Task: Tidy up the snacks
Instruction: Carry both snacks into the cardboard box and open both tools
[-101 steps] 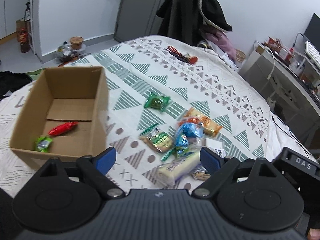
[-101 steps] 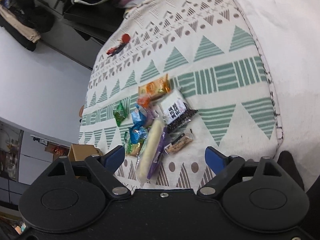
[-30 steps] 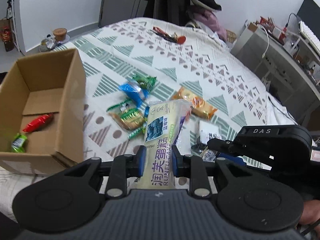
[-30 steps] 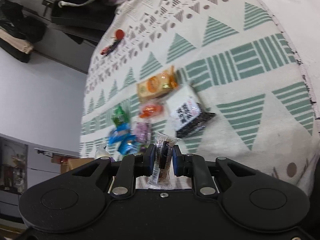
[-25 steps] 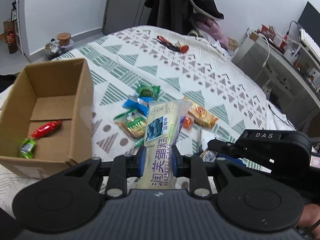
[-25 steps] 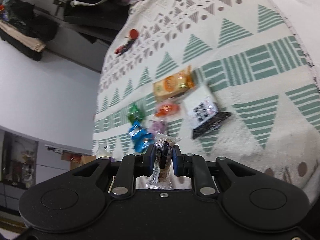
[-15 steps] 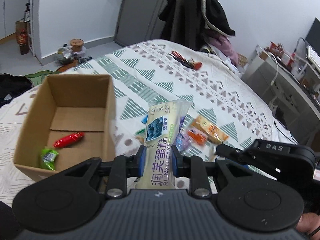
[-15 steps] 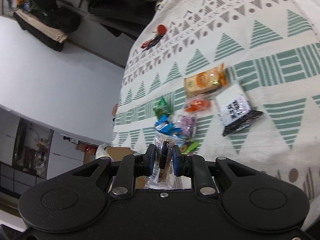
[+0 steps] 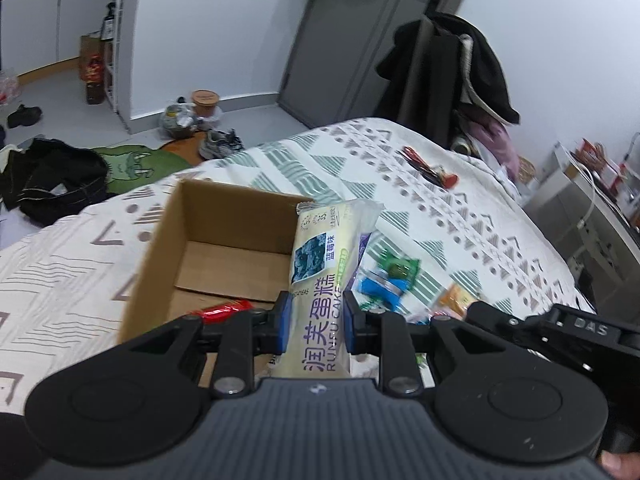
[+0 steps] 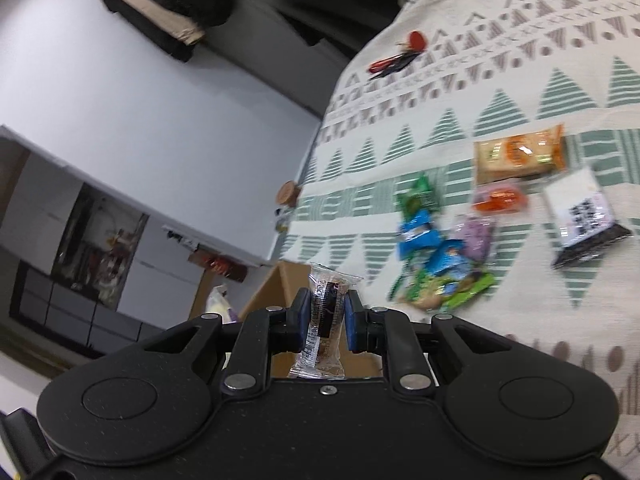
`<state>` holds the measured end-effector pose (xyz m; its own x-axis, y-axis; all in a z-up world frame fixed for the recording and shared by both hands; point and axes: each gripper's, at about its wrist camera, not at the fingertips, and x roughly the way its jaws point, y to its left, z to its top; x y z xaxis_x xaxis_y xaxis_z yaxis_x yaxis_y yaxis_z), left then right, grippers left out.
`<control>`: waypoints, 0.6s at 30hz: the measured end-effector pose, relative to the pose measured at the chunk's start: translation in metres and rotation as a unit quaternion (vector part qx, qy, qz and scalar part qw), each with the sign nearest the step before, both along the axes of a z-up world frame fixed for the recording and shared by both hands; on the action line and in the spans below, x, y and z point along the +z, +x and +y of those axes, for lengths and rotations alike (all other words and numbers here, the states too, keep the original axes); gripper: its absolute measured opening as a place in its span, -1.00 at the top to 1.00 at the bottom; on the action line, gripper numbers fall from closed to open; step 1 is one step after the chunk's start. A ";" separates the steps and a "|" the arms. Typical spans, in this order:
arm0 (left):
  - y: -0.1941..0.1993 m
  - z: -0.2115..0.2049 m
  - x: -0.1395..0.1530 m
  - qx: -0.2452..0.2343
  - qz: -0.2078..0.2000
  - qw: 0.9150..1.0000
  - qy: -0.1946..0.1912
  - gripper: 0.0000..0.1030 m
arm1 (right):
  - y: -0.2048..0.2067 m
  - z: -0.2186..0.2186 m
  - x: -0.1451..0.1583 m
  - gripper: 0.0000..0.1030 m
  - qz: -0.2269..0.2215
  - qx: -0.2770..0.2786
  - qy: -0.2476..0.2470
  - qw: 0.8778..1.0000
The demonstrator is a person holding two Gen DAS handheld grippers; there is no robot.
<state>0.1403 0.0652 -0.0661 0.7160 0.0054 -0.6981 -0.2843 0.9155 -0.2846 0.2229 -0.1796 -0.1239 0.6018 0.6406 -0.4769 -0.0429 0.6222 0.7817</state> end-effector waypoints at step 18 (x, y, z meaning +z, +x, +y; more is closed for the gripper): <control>0.008 0.067 -0.011 0.049 0.017 0.998 -0.021 0.52 | 0.012 0.068 0.018 0.66 -0.007 0.063 0.012 0.998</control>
